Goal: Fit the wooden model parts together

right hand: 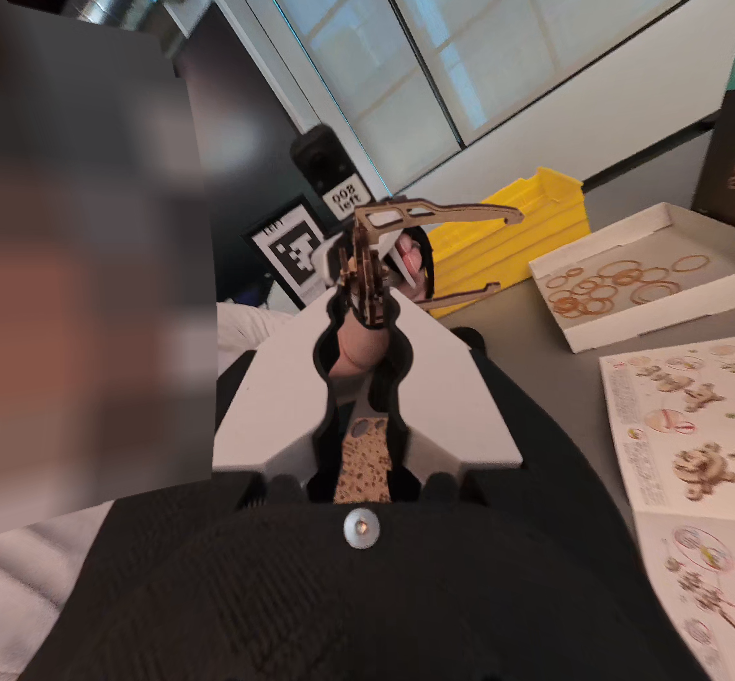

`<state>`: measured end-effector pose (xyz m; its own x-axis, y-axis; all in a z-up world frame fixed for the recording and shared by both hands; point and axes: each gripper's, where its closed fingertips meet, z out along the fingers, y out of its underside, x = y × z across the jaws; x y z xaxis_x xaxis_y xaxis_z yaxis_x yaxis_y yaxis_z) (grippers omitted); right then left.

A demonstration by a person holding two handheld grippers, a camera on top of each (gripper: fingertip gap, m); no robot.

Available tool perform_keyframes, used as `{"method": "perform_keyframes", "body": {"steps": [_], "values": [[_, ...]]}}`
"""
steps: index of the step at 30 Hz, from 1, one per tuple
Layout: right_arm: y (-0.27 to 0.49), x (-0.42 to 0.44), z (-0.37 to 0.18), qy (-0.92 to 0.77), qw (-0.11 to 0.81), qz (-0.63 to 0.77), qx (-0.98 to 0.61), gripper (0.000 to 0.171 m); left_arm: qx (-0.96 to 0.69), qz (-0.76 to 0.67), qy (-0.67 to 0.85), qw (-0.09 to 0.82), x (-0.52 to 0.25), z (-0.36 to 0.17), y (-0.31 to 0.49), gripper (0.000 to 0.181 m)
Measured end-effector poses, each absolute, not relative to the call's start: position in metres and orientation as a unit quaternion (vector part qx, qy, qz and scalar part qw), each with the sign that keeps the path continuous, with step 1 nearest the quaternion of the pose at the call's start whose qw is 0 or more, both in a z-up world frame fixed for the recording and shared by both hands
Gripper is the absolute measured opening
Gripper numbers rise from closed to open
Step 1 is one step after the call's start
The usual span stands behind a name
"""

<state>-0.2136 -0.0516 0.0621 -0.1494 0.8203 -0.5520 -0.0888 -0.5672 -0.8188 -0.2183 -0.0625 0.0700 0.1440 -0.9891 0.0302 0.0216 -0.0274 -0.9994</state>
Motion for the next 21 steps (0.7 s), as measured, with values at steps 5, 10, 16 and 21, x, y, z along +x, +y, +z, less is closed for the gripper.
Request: {"method": "perform_keyframes", "body": {"steps": [5, 10, 16, 21], "values": [[-0.052, -0.217, 0.057, -0.365, 0.367, 0.634, -0.575, 0.016, -0.565, -0.538, 0.412, 0.472, -0.224, 0.067, -0.054, 0.000], [-0.044, -0.224, 0.058, -0.362, 0.429, 0.600, -0.569, 0.041, -0.548, -0.596, 0.320, 0.492, -0.236, 0.083, -0.038, 0.000], [-0.050, -0.236, 0.060, -0.341, 0.425, 0.623, -0.562, 0.013, -0.521, -0.582, 0.293, 0.551, -0.239, 0.096, -0.040, 0.000], [-0.051, -0.230, 0.077, -0.348, 0.509, 0.609, -0.499, 0.020, -0.486, -0.580, 0.289, 0.587, -0.241, 0.107, -0.050, 0.000]]}}
